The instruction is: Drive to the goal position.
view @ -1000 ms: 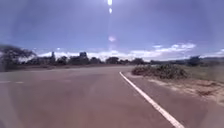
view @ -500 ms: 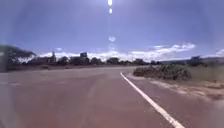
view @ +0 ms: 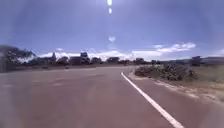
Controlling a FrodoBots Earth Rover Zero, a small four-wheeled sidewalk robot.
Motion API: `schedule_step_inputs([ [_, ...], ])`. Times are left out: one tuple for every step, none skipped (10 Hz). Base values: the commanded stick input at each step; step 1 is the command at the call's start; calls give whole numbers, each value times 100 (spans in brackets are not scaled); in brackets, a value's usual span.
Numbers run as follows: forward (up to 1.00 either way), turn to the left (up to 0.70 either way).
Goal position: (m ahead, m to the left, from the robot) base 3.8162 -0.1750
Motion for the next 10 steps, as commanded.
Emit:
schedule_step_inputs([
  [70,-14],
  [70,0],
  [70,0],
  [70,0],
  [70,0],
  [70,0],
  [70,0],
  [70,0],
  [70,0],
  [70,0],
])
